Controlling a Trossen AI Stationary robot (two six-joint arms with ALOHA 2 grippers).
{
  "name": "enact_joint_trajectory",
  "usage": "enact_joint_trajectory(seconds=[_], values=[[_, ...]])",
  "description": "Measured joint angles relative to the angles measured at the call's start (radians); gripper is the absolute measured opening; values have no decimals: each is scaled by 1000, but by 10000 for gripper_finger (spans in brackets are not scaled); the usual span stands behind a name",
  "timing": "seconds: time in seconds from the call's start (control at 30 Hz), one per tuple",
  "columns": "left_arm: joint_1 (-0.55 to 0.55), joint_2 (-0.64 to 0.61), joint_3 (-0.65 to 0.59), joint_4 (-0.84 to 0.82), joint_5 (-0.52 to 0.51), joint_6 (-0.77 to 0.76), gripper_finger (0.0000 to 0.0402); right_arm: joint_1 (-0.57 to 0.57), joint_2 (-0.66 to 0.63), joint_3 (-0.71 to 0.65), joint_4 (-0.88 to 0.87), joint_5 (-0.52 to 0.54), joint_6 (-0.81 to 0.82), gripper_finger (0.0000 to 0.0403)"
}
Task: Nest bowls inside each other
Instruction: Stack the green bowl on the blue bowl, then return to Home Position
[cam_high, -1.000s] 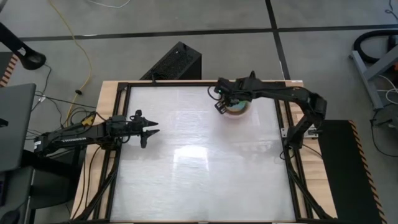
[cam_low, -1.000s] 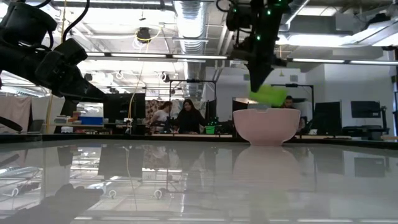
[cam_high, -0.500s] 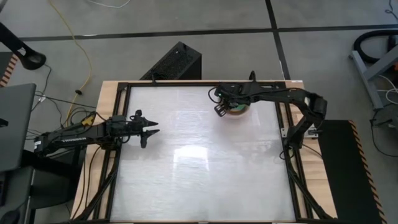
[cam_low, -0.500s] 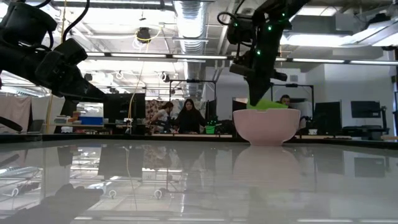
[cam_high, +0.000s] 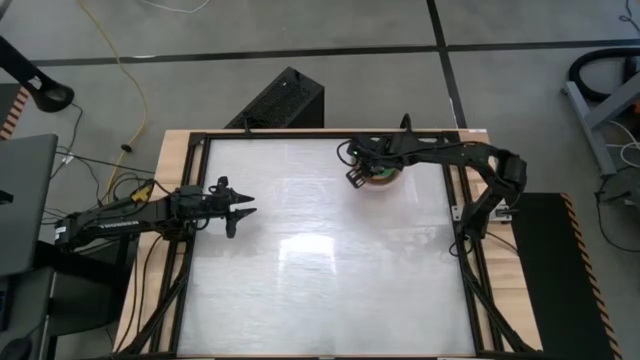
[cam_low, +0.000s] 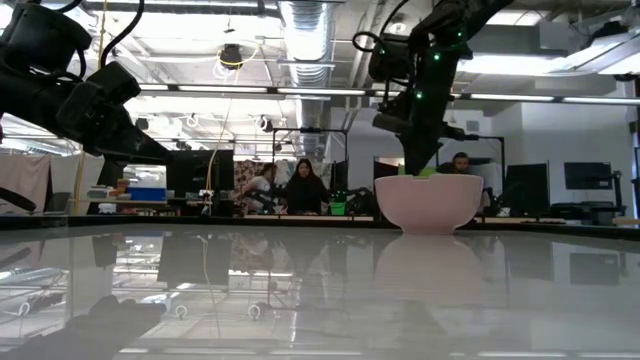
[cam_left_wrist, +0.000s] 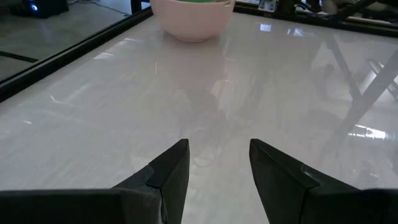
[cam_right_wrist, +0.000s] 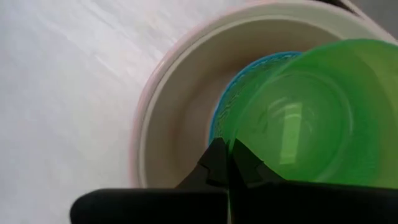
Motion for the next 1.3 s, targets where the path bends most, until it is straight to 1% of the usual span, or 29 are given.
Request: enact_joint_trajectory(seconds=[0.4, 0.47, 0.67, 0.9, 1.1, 1.3], values=[[0, 0, 0, 0, 0, 0, 158, -17, 0, -2, 0, -61, -24, 5], [0, 0, 0, 0, 0, 0, 158, -18, 0, -2, 0, -61, -22, 14], [0, 0, 0, 0, 0, 0, 158, -18, 0, -2, 4, -61, -22, 61], [0, 0, 0, 0, 0, 0, 158, -18, 0, 1, 1, -61, -29, 94], [0, 0, 0, 0, 0, 0, 158, -24, 0, 57, -39, -60, -67, 122], [0, 0, 0, 0, 0, 0, 158, -18, 0, 159, -170, -60, -67, 133]])
